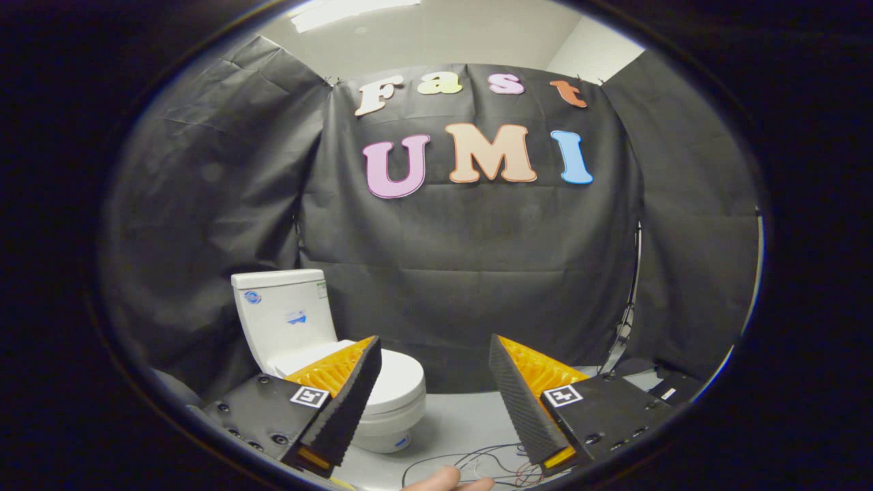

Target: Open the toilet lid.

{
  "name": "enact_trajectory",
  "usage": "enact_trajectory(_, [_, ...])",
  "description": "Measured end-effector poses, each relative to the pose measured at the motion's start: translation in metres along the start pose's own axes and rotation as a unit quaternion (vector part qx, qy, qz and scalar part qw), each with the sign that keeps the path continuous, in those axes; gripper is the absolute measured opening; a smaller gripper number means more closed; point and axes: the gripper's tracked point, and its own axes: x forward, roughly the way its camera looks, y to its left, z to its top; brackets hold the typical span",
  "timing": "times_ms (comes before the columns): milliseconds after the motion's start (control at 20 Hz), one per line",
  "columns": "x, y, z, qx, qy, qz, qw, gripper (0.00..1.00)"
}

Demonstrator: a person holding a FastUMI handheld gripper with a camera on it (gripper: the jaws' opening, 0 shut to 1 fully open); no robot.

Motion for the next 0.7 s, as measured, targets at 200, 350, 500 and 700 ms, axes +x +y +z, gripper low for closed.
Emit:
enact_trajectory(200, [0.007, 0.001, -0.003, -0.001, -0.003, 0.000, 1.000, 0.98])
enact_trajectory(350, [0.052, 0.006, -0.003, -0.008, 0.012, 0.007, 1.000, 0.98])
enact_trajectory(500, [0.082, 0.020, -0.009, -0.004, 0.019, 0.020, 1.000, 0.98])
enact_trajectory(700, [0.120, 0.069, -0.033, 0.051, 0.028, 0.052, 0.997, 0.97])
